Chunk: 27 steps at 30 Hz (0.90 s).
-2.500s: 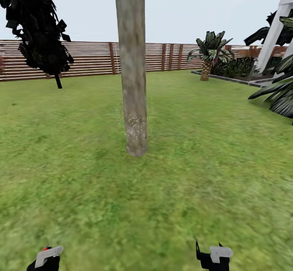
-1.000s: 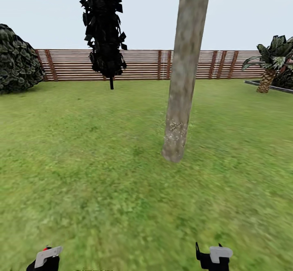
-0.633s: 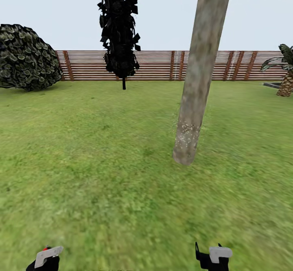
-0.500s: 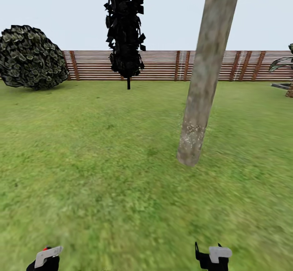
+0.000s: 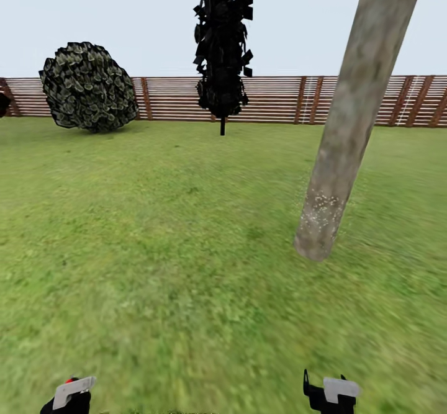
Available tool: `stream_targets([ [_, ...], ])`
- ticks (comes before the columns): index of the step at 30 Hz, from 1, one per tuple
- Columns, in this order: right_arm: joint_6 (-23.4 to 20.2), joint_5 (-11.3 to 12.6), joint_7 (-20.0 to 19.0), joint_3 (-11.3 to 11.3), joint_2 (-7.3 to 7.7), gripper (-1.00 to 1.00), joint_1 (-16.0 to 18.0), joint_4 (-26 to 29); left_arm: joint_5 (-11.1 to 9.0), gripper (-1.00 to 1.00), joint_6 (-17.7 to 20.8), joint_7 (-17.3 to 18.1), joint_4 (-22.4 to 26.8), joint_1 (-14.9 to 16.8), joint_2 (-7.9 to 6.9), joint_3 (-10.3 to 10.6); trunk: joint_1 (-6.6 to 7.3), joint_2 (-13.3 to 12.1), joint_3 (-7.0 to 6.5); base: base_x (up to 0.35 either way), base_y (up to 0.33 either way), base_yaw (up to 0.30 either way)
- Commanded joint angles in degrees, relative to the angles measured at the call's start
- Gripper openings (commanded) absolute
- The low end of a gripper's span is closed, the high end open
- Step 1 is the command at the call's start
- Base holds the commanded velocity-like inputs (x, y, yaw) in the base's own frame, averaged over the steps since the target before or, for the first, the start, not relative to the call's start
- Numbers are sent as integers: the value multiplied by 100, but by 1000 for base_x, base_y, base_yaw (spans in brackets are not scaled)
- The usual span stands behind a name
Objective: In the garden, pick up the pesticide atomizer on the floor and spray pesticide onto both trees until each tree trunk is fully covered.
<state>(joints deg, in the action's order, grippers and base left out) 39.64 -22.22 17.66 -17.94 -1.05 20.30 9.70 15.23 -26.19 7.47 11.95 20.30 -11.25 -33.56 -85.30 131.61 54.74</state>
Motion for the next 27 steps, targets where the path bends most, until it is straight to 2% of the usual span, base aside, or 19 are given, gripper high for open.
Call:
stream_targets([
  [1, 0, 2, 0, 1, 0, 100, 0, -2, -2, -100, 0, 0, 1, -2, 0, -2, 0, 0, 4, 0, 0, 277],
  [27, -9, -2, -8, 26, 9, 100, 0, 5, -11, -100, 7, -6, -43, -2, 10, 3, 0, 0, 58, 0, 0, 277],
])
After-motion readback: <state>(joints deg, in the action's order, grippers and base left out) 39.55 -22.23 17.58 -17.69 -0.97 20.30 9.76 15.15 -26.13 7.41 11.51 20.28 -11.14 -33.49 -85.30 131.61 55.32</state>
